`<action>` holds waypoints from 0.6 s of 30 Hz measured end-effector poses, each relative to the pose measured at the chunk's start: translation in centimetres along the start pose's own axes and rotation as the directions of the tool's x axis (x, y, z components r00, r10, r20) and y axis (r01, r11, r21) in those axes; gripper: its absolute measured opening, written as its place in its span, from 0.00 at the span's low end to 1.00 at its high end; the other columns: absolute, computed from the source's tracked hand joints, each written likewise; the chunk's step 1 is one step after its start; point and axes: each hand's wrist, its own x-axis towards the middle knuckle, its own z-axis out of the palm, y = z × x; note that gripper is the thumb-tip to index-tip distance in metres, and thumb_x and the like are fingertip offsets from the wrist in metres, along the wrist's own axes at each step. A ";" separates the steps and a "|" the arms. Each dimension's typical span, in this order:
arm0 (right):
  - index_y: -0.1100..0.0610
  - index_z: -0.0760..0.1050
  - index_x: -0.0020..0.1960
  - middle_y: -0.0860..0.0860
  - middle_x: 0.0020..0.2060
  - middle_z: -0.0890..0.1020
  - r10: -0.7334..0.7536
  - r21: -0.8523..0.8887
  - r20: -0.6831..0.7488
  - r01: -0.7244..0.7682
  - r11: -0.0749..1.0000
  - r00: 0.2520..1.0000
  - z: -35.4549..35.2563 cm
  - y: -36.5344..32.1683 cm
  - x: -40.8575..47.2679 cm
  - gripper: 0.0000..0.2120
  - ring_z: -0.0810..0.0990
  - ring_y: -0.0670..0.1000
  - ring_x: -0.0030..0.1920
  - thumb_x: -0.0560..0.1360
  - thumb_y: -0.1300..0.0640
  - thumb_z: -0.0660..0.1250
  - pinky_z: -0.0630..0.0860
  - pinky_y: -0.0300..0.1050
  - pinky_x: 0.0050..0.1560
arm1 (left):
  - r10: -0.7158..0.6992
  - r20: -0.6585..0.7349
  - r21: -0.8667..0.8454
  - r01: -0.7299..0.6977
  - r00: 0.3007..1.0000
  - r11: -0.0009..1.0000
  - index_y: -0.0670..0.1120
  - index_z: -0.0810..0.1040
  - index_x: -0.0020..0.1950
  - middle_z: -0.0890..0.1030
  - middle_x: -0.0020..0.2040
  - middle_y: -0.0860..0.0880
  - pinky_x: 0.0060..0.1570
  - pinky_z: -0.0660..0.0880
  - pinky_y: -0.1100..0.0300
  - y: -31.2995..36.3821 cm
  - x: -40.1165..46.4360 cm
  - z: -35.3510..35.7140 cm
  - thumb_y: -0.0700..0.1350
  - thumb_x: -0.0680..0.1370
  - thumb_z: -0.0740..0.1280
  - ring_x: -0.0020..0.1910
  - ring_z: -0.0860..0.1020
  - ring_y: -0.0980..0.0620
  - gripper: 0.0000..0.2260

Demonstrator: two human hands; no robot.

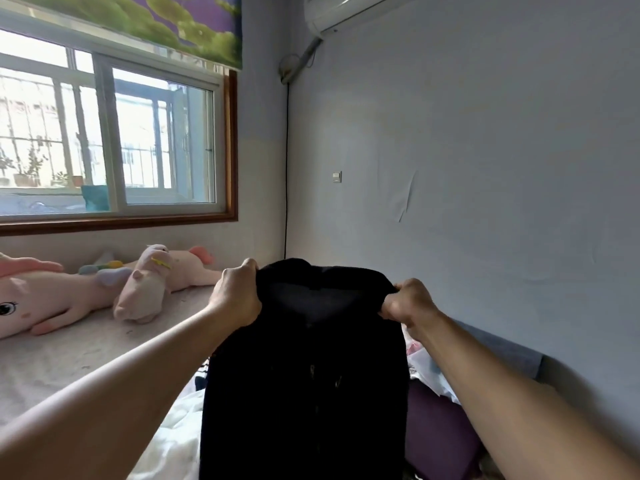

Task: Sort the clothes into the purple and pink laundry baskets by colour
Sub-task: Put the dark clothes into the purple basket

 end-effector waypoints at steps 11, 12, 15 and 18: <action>0.56 0.75 0.60 0.56 0.58 0.79 -0.163 -0.578 -0.091 0.082 0.812 0.982 -0.2 -0.9 -1.5 0.19 0.76 0.58 0.61 0.75 0.46 0.67 0.69 0.48 0.58 | -0.057 -0.053 0.345 0.072 0.997 0.936 0.46 0.80 0.53 0.81 0.52 0.44 0.45 0.69 0.58 1.0 0.2 -1.1 0.48 0.74 0.63 0.54 0.79 0.43 0.12; 0.56 0.75 0.61 0.57 0.58 0.79 -0.149 -0.543 -0.081 0.081 0.836 0.985 -0.1 -0.8 -1.5 0.19 0.76 0.59 0.60 0.75 0.47 0.68 0.71 0.47 0.56 | -0.106 -0.030 0.285 0.110 0.994 0.952 0.45 0.80 0.52 0.81 0.52 0.43 0.47 0.69 0.57 1.2 0.3 -1.1 0.50 0.75 0.63 0.54 0.78 0.42 0.13; 0.57 0.76 0.59 0.58 0.56 0.80 -0.154 -0.496 -0.125 0.073 0.865 0.980 0.8 -0.7 -1.6 0.17 0.77 0.61 0.58 0.75 0.48 0.66 0.72 0.47 0.52 | -0.236 0.055 0.079 0.231 0.970 0.970 0.44 0.78 0.53 0.80 0.53 0.43 0.52 0.72 0.55 1.6 0.5 -0.5 0.56 0.76 0.63 0.55 0.78 0.42 0.16; 0.60 0.78 0.52 0.59 0.52 0.82 -0.103 -0.289 -0.174 0.049 0.956 0.979 1.9 -1.2 -1.8 0.16 0.79 0.61 0.56 0.75 0.47 0.67 0.70 0.46 0.47 | -0.286 0.149 -0.136 0.306 0.947 0.942 0.42 0.80 0.48 0.83 0.46 0.44 0.51 0.79 0.52 2.2 0.3 0.8 0.57 0.70 0.68 0.47 0.82 0.43 0.19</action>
